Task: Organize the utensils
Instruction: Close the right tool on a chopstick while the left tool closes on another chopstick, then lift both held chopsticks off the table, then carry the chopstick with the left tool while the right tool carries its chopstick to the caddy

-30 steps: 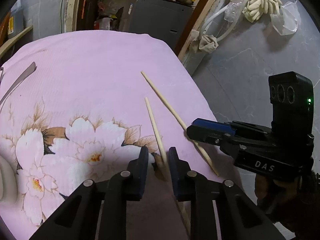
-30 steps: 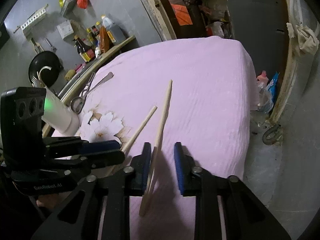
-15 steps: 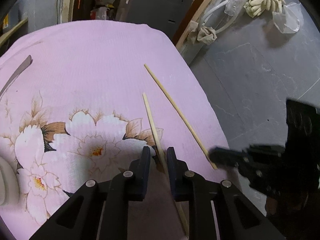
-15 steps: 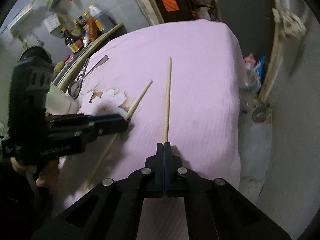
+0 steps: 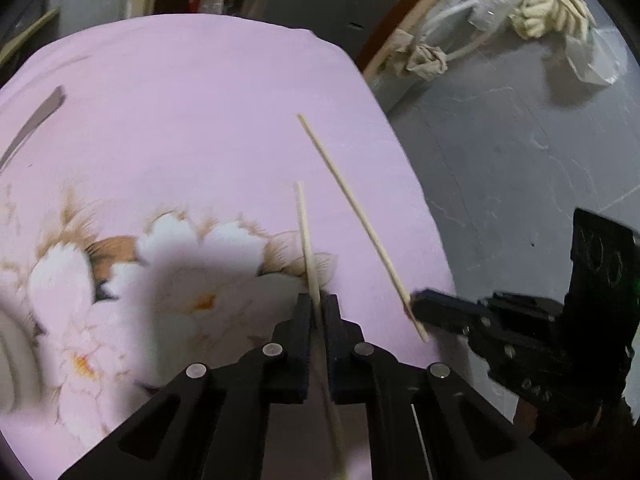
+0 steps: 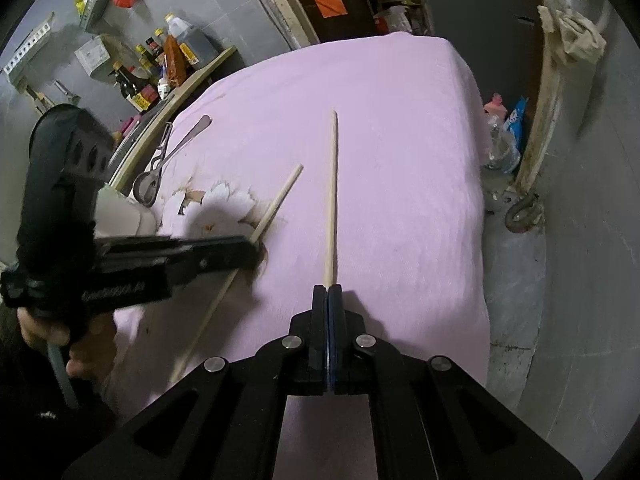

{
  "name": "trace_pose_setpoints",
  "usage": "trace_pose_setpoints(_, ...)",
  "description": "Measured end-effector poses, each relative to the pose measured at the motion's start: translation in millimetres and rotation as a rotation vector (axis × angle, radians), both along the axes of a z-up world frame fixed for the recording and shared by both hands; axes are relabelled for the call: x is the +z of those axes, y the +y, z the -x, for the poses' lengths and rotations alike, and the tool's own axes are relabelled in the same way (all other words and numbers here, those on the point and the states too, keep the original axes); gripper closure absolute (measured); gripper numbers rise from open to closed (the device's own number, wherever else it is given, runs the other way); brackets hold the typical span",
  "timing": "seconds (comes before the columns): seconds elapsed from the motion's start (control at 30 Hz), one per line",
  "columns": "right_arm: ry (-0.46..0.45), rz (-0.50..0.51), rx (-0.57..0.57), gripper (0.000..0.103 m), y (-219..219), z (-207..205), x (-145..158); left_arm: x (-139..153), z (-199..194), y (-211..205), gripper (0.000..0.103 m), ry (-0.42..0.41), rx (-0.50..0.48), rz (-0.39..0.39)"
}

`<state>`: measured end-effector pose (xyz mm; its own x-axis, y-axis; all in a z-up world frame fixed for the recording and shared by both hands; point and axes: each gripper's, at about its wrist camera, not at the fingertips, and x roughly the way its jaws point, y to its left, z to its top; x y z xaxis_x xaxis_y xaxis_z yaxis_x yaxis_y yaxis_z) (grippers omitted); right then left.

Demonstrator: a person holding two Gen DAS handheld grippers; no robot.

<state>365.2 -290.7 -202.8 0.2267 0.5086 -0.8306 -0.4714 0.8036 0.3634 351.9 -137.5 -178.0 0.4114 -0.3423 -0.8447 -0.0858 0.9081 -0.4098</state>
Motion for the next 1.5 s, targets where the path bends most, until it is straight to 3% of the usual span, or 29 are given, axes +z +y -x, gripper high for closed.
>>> trace_pose_setpoints(0.2, 0.011, 0.028, 0.024, 0.101, 25, -29, -1, 2, 18, 10, 0.098, 0.017, 0.038, -0.017)
trace_pose_setpoints(0.4, 0.041, 0.048, 0.027, 0.098, 49, -52, -2, 3, 24, 11, 0.098, 0.051, 0.0, -0.035)
trace_pose_setpoints(0.57, 0.084, 0.072, -0.015, 0.097, 59, -59, -4, 2, 23, 16, 0.098, 0.088, -0.004, -0.018)
trace_pose_setpoints(0.7, 0.079, 0.088, -0.034, 0.099, 63, -51, -4, 7, 31, 15, 0.098, 0.066, 0.0, -0.036)
trace_pose_setpoints(1.0, 0.064, -0.042, -0.185, 0.099, 36, 5, 18, 41, 74, 28, 0.098, -0.076, -0.046, -0.013)
trace_pose_setpoints(1.3, -0.108, -0.216, -0.299, 0.099, 40, 68, 84, 104, 122, 60, 0.098, -0.307, -0.066, 0.005)
trace_pose_setpoints(1.5, -0.27, -0.351, -0.311, 0.099, 62, 94, 134, 146, 143, 102, 0.098, -0.445, -0.013, 0.03)
